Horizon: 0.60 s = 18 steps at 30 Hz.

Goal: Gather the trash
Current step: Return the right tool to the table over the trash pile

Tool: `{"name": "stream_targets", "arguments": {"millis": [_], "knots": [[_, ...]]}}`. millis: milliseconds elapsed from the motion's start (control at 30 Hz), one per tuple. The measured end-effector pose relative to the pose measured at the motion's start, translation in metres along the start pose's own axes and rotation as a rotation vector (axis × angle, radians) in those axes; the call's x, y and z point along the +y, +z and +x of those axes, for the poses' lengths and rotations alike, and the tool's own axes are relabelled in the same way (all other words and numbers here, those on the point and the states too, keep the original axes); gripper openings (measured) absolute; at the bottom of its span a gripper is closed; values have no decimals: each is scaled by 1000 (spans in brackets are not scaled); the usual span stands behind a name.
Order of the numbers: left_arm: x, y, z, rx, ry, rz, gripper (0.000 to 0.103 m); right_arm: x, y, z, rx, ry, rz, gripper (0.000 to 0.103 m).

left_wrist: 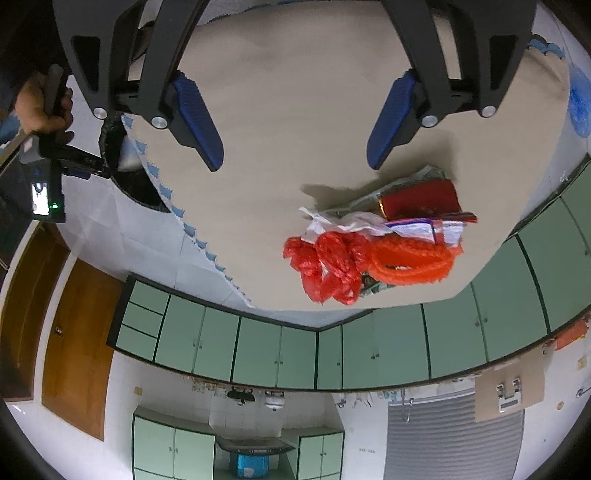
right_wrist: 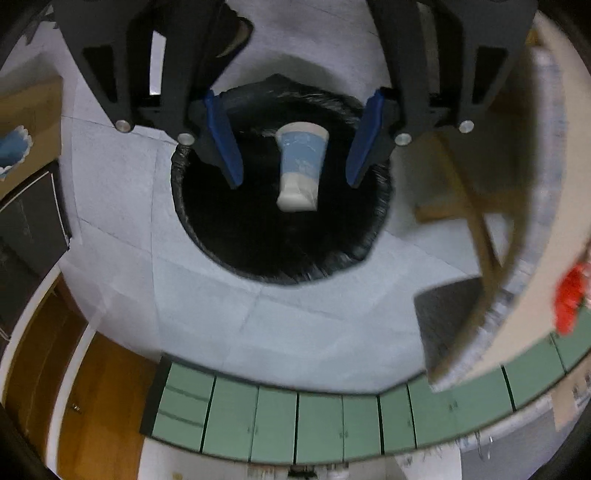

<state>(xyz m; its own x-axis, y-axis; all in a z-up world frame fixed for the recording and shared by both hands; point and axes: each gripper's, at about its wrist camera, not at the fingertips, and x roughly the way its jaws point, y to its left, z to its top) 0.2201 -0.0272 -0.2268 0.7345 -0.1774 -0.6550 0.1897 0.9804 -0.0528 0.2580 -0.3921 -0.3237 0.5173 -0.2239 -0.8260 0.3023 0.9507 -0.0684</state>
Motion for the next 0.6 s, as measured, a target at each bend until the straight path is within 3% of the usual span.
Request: {"name": "stream_targets", "arguments": {"millis": [200,600], "knots": [[10,-2,8,15,35,-9,79,2,4,-33,-63,89,12,56],[57,4,-22,-49,123,-66,81,132,6,-137,-161,374,-222,61]]}}
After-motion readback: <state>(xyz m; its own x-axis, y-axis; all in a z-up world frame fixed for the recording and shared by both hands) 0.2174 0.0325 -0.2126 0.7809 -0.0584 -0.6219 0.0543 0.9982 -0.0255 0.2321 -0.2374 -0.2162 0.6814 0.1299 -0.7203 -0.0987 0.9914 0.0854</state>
